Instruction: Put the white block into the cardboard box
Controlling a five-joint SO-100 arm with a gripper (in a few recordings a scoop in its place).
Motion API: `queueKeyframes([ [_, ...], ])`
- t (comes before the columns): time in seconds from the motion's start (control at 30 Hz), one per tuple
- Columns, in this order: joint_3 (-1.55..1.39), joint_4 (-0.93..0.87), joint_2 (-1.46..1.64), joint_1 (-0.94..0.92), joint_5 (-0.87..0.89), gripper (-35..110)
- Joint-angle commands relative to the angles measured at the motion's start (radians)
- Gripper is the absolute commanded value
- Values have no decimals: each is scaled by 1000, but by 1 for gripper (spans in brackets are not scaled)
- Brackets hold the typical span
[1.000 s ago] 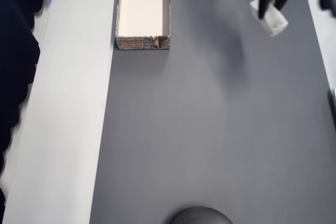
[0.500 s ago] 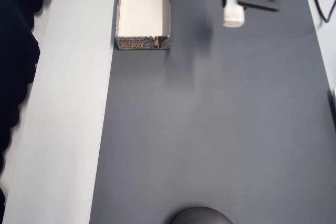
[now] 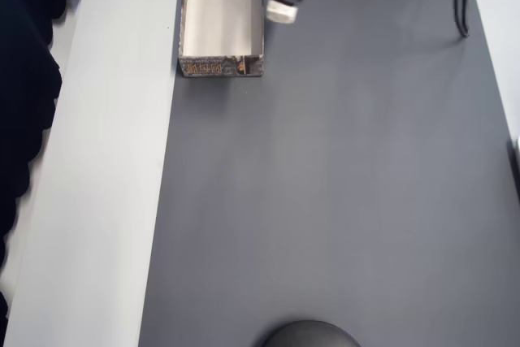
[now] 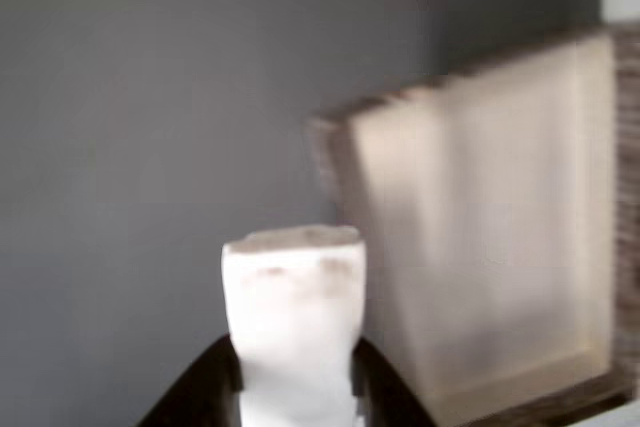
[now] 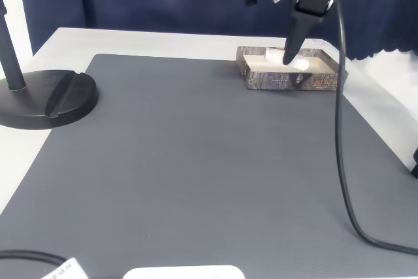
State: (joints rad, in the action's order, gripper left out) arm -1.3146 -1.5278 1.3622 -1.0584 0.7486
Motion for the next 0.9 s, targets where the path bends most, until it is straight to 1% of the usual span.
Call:
queueKeyframes([
  [0.0,158,-14,-29,-78,133,-2],
  [0.4,410,-14,-206,-144,383,-2],
  [0.53,442,-14,-247,-161,477,-2],
  [0.87,529,-12,-380,-179,500,-2],
])
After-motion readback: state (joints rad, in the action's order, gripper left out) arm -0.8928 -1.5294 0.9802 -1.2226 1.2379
